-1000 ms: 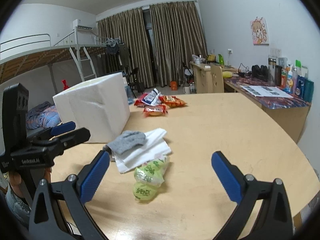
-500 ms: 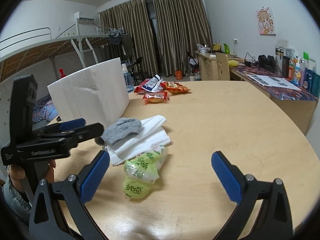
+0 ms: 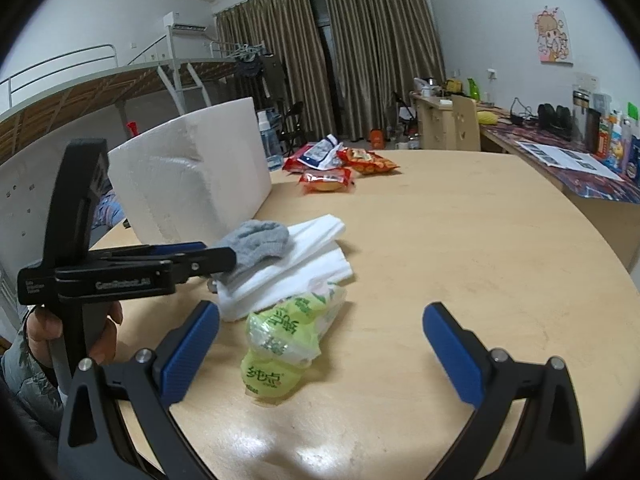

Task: Organize soft objects
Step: 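Grasp the grey sock with the left tool, then grasp the green snack bag with the right tool while the left tool lifts the sock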

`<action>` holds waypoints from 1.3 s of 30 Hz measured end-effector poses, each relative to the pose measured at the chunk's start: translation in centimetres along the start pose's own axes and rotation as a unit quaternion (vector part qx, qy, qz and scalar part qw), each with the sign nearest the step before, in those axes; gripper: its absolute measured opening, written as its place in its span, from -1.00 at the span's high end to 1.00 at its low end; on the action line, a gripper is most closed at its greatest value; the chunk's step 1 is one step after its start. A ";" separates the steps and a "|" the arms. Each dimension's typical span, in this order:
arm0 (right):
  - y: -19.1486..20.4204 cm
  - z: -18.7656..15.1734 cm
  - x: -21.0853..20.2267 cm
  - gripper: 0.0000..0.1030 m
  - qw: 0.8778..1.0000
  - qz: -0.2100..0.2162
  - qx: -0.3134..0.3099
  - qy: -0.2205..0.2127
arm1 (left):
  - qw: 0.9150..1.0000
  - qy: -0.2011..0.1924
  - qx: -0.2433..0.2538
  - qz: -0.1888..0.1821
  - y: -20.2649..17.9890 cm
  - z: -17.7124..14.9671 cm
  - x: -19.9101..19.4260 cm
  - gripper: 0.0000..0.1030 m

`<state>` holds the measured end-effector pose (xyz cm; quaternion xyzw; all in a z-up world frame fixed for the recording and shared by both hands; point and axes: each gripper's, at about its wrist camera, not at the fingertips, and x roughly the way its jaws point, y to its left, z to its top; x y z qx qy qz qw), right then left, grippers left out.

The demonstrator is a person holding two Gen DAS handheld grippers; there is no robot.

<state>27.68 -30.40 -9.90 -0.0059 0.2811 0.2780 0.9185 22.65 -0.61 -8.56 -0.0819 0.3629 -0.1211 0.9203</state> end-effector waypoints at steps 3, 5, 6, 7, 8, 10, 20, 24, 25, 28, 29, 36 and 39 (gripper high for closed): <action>0.2 0.0 0.3 -0.99 1.000 0.006 -0.005 0.005 | 1.000 0.011 -0.001 -0.002 0.0 -0.1 0.5 0.03; 0.2 0.0 0.5 -0.99 1.000 0.007 -0.006 0.008 | 1.000 0.012 -0.001 -0.004 0.0 0.0 0.4 0.13; 0.2 0.0 0.6 -0.99 1.000 0.009 -0.007 0.011 | 1.000 0.011 -0.002 -0.003 0.1 0.0 0.3 0.25; 0.2 -0.1 0.6 -0.99 1.000 0.009 -0.008 0.013 | 1.000 0.010 -0.003 -0.003 0.0 -0.1 0.3 0.31; 0.2 -0.1 0.7 -1.00 1.000 0.009 -0.008 0.015 | 1.000 0.009 -0.004 -0.004 0.0 -0.1 0.2 0.42; 0.2 -0.1 0.9 -1.00 1.000 0.009 -0.009 0.022 | 1.000 0.005 -0.004 -0.004 0.0 -0.1 0.1 0.61; 1.1 -0.2 1.7 -0.99 0.999 0.012 -0.018 0.041 | 1.000 -0.011 0.001 -0.010 0.0 -0.3 -1.0 0.78; 1.7 -0.1 2.0 -0.99 0.998 0.009 -0.024 0.050 | 0.999 -0.029 0.006 -0.020 -0.2 -0.3 -1.8 0.78; 1.7 -0.2 2.1 -0.99 0.998 0.007 -0.024 0.052 | 0.999 -0.033 0.006 -0.022 -0.2 -0.2 -2.1 0.78; 1.5 -0.2 2.5 -0.99 0.998 -0.001 -0.013 0.060 | 0.998 -0.051 0.000 -0.032 -0.1 -0.1 -2.9 0.78; 1.3 -0.2 2.6 -0.99 0.998 -0.003 -0.008 0.065 | 0.998 -0.058 -0.002 -0.036 -0.1 -0.1 -3.2 0.78; 1.7 -0.2 2.7 -0.81 0.998 0.002 -0.004 0.070 | 0.996 -0.066 0.007 -0.054 -0.8 -0.1 -3.9 0.78; 1.6 -0.3 3.3 -0.20 0.996 0.005 0.000 0.085 | 0.996 -0.074 0.005 -0.056 -0.7 0.0 -4.6 0.78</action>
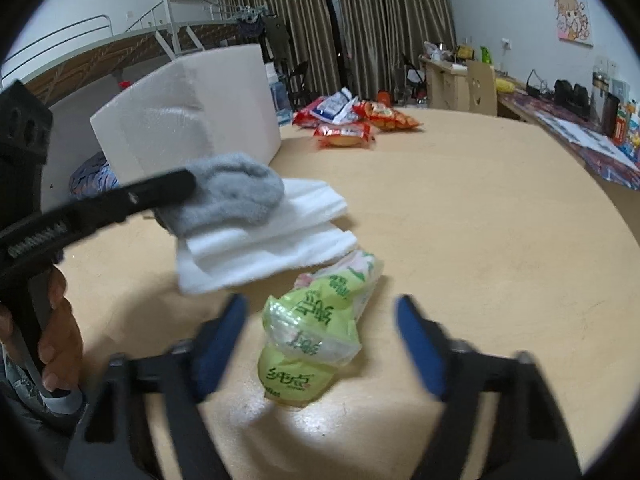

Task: Organize soft objects
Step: 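Grasp the green snack bag with the right tool while the left tool lifts the sock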

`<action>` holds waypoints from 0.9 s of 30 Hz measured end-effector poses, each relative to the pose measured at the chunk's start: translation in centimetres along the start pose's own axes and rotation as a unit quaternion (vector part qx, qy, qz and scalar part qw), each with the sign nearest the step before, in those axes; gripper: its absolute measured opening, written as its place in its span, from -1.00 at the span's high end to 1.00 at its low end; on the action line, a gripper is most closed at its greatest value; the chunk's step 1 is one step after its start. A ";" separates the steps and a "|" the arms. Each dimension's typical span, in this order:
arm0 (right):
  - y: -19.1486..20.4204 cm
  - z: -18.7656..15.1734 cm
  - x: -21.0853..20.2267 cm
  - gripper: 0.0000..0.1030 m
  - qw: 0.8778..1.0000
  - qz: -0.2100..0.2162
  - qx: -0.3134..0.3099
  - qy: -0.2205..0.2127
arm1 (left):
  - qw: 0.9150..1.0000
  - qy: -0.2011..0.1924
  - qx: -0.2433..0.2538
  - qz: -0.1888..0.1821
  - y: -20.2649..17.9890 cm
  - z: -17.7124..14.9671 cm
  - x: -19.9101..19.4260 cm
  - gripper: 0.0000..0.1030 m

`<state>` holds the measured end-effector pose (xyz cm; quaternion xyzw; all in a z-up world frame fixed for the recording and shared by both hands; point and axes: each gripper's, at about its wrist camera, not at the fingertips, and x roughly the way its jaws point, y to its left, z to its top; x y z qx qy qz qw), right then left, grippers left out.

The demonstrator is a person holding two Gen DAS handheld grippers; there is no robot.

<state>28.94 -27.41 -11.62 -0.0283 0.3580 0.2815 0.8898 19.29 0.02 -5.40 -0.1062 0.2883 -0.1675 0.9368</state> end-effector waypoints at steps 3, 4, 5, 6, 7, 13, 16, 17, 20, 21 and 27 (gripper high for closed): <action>0.0 -0.2 0.3 0.05 1.000 -0.012 0.000 0.010 | 1.000 -0.006 -0.001 -0.002 0.0 0.1 -0.7 0.78; 0.0 -0.3 0.3 0.05 1.000 -0.017 0.000 0.011 | 1.000 -0.007 0.003 -0.001 -0.1 0.1 -0.9 0.78; 0.0 -0.4 0.3 0.07 1.000 -0.017 0.002 0.012 | 1.000 -0.007 0.008 0.002 -0.2 0.0 -0.9 0.78; -0.1 -0.4 0.3 0.10 1.000 -0.018 0.002 0.013 | 1.000 -0.008 0.010 0.004 -0.3 0.0 -1.1 0.78; 0.0 -0.5 0.3 0.15 1.000 -0.022 0.003 0.013 | 1.000 -0.008 0.009 0.002 -0.2 -0.1 -1.1 0.78; 0.0 -0.8 -0.1 0.36 1.000 -0.026 0.003 0.010 | 1.000 -0.012 0.000 -0.006 0.1 0.3 -1.8 0.78; -0.2 -1.0 -0.4 0.36 1.000 -0.024 0.010 0.007 | 1.000 -0.023 0.001 -0.009 0.1 0.6 -2.5 0.78; -0.2 -1.1 -0.4 0.36 1.000 -0.024 0.012 0.006 | 1.000 -0.026 0.002 -0.012 0.1 0.7 -2.7 0.78; 0.0 -1.1 -0.7 0.36 1.000 -0.020 0.015 0.002 | 1.000 -0.027 0.007 -0.014 -0.1 0.9 -2.9 0.78; 0.0 -1.1 -0.8 0.36 1.000 -0.017 0.016 0.000 | 1.000 -0.021 0.012 -0.014 -0.1 0.7 -2.8 0.78; 0.1 -1.1 -1.1 0.36 1.000 -0.019 0.018 -0.003 | 1.000 0.007 0.022 0.001 0.1 -0.7 -2.4 0.19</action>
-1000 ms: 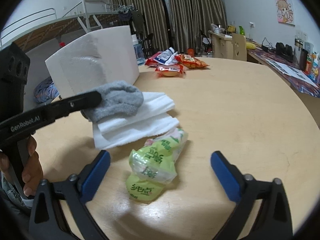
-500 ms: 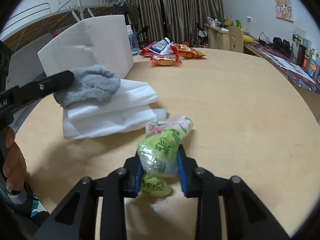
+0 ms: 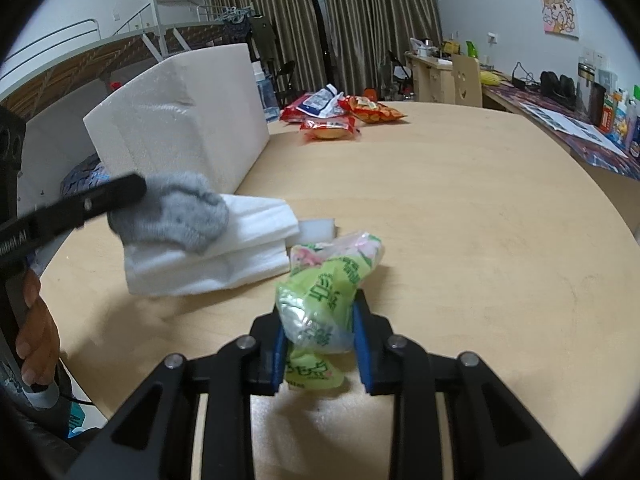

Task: Organize soft objects
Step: 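Grasp the green snack bag with the right tool while the left tool lifts the sock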

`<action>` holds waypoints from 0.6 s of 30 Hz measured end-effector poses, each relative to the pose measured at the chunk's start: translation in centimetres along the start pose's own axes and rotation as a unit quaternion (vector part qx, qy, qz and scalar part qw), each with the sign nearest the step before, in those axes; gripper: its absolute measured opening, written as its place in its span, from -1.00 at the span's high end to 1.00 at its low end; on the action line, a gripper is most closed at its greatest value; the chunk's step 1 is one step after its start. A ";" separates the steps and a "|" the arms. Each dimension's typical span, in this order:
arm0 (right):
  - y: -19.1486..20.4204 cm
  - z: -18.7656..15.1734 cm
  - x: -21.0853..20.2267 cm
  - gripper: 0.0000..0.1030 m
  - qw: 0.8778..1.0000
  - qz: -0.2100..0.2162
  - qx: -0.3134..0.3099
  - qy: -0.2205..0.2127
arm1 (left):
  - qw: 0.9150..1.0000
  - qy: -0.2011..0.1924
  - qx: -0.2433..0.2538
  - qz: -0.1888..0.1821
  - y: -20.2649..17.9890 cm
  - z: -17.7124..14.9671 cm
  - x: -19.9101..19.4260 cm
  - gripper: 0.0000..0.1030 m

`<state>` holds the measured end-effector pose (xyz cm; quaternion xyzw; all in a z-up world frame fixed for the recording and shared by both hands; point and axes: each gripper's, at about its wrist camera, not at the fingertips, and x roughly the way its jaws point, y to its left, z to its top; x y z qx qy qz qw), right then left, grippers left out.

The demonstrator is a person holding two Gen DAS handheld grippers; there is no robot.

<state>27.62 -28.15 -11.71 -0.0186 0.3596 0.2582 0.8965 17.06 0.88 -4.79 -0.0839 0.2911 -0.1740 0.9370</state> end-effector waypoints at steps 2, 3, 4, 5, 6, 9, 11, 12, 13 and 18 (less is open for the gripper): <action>0.0 0.0 0.0 0.36 1.000 0.001 0.000 -0.001 | 1.000 0.010 0.005 0.004 0.0 -0.4 0.1 -0.32; 0.1 0.0 0.1 0.36 1.000 0.003 -0.001 -0.001 | 1.000 0.013 0.006 0.010 0.0 -0.5 0.1 -0.56; 0.2 0.0 0.1 0.36 1.000 0.004 -0.002 -0.001 | 1.000 0.011 0.008 0.012 0.1 -0.6 -0.1 -0.65; 0.2 0.0 0.2 0.36 1.000 0.005 -0.002 -0.001 | 1.000 0.004 0.010 0.011 0.1 -0.7 -0.4 -0.72; 0.2 0.0 0.3 0.36 1.000 0.007 -0.002 0.000 | 1.000 -0.006 0.013 0.012 0.0 -0.7 -0.8 -0.72; 0.3 0.0 0.3 0.36 1.000 0.008 -0.001 0.000 | 1.000 -0.006 0.022 0.015 -0.2 -0.8 -0.7 -0.72; 0.2 0.0 0.2 0.36 1.000 0.008 -0.001 0.000 | 0.999 0.018 0.035 0.007 -0.6 -1.2 -0.2 -0.72; 0.2 0.0 0.2 0.36 1.000 0.007 -0.001 0.000 | 0.999 0.027 0.045 0.007 -1.0 -1.5 0.1 -0.72; 0.2 0.0 0.2 0.36 1.000 0.007 -0.001 0.001 | 0.998 0.034 0.059 0.018 -1.4 -1.9 0.4 -0.71; 0.0 -0.1 -0.1 0.36 1.000 0.006 0.002 -0.002 | 0.996 0.049 0.069 0.036 -1.5 -2.9 1.1 -0.27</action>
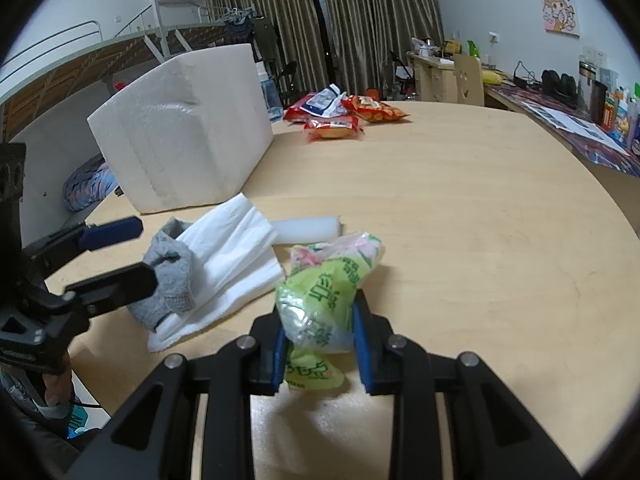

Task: Organize soft objects
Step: 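Grasp the green snack bag with the right tool while the left tool lifts the sock, then carry the sock with the left tool and the snack bag with the right tool over the foam box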

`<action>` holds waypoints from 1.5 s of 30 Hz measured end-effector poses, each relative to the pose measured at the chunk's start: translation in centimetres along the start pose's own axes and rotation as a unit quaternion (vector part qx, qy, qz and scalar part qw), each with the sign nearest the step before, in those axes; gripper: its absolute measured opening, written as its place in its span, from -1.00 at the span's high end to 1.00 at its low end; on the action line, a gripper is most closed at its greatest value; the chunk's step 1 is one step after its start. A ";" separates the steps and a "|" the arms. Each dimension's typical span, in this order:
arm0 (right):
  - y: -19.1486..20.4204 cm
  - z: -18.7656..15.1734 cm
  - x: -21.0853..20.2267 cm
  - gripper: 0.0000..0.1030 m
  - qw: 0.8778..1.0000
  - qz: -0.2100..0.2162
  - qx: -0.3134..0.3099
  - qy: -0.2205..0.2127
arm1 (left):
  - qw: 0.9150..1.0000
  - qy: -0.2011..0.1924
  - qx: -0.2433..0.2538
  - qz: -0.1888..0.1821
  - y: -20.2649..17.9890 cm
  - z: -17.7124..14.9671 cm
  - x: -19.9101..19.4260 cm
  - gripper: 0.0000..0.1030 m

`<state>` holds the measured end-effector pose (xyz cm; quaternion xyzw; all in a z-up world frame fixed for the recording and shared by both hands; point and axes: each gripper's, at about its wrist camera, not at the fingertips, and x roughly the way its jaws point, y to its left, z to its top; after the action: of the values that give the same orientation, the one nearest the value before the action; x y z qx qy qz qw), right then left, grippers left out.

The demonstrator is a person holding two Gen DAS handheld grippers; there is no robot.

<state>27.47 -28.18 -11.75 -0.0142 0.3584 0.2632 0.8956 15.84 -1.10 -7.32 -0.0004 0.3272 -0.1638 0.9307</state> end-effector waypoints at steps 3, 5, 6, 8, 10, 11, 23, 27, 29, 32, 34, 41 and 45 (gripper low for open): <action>0.0 -0.1 -0.1 0.36 1.000 0.000 0.002 -0.001 | 1.000 0.013 -0.003 0.010 0.3 -0.3 0.4 0.04; 0.0 -0.1 -0.2 0.36 1.000 0.001 0.004 -0.002 | 0.999 0.026 -0.009 0.019 0.7 -0.5 0.8 0.22; 0.0 -0.1 -0.2 0.36 1.000 0.001 0.005 -0.003 | 0.999 0.031 -0.011 0.019 0.8 -0.7 0.9 0.36; -0.1 -0.2 -0.2 0.36 1.000 0.002 0.007 -0.003 | 0.999 0.038 -0.012 0.023 0.9 -0.9 1.0 0.55; -0.1 -0.2 -0.2 0.36 1.000 0.002 0.009 -0.003 | 0.999 0.036 -0.011 0.035 1.0 -1.0 0.8 0.69; -0.1 -0.2 -0.2 0.36 1.000 0.003 0.009 -0.003 | 0.999 0.035 -0.012 0.034 1.1 -1.1 0.7 0.86; 0.0 -0.1 -1.0 0.36 1.000 0.002 0.011 -0.017 | 1.000 -0.015 -0.011 0.020 1.3 0.5 -2.1 0.88; 0.0 0.1 -1.9 0.36 0.999 0.001 0.015 -0.030 | 0.998 -0.052 -0.017 -0.016 1.1 2.2 -4.0 0.88; -0.1 0.1 -2.2 0.36 0.999 0.000 0.017 -0.035 | 0.999 -0.029 -0.004 -0.015 0.5 2.1 -2.9 0.88; -0.2 0.1 -2.6 0.36 0.999 -0.001 0.019 -0.039 | 0.999 -0.004 -0.010 -0.044 0.3 1.0 -1.5 0.88; -0.2 0.5 -2.6 0.36 0.999 0.005 0.022 -0.042 | 0.999 0.002 -0.009 -0.038 0.0 0.5 -1.1 0.88; 2.1 2.8 -1.8 0.36 0.998 0.045 -0.008 -0.050 | 0.999 0.011 0.008 -0.045 -1.3 -0.6 -1.3 0.88; 3.8 3.9 -1.0 0.36 0.996 0.062 -0.030 -0.048 | 0.999 0.013 0.016 -0.036 -1.2 -0.9 -1.2 0.88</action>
<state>27.47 -24.59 -7.59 -0.0064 0.3072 0.3296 0.8927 14.06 -1.76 -7.16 0.0044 0.3364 -0.2027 0.9196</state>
